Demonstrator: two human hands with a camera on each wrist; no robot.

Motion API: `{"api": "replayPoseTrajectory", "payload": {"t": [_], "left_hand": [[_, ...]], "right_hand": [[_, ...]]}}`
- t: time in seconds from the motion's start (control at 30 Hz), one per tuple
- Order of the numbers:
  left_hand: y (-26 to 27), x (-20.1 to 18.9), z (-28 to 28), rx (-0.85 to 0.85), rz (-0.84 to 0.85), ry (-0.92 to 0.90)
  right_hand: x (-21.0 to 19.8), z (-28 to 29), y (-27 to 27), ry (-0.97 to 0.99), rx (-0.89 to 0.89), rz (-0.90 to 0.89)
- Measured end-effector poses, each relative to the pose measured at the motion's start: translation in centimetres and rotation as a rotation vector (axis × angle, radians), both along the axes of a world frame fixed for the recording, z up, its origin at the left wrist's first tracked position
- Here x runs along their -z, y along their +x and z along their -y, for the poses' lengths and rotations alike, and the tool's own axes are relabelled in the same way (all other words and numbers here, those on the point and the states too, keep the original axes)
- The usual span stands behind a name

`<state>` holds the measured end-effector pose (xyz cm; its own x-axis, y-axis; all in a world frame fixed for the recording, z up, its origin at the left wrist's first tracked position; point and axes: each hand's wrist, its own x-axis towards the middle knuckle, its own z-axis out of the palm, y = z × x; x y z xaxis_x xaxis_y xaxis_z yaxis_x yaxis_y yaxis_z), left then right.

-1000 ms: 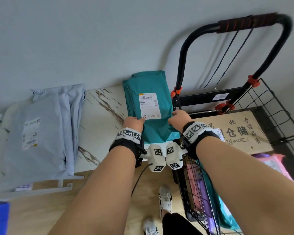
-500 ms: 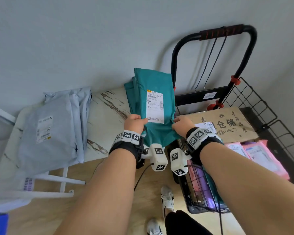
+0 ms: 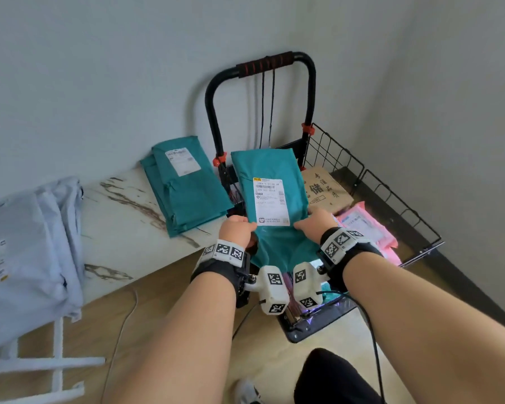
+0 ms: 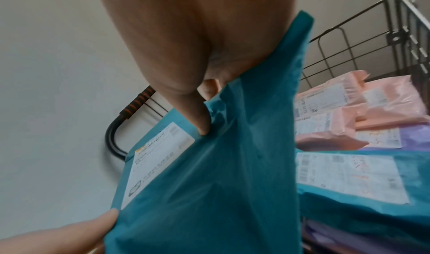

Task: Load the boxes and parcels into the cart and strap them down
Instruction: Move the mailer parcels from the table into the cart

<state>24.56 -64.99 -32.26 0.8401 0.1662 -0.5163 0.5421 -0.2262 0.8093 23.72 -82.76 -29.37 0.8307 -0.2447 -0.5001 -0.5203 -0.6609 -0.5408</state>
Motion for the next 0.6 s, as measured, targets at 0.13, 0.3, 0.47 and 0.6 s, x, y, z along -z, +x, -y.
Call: {"api": "replayPoseTrajectory", "payload": {"t": [0.13,0.3,0.47,0.6], "left_hand": [[0.7,0.3,4.0,0.084,-0.031,0.133],[2.7,1.5,10.1,0.162,-0.085,0.136],[5.2,2.4,17.1,0.145,-0.124,0.176],[7.2,4.3,22.3,0.073,-0.181,0.177]], "right_hand": [[0.3,3.8,-0.2,-0.006,0.061,-0.004],[1.1,10.5,1.4,-0.006,0.042,-0.045],[2.8,17.6,5.8,-0.017,-0.028,-0.09],[5.2,22.6,9.8,0.005,-0.073,-0.093]]}}
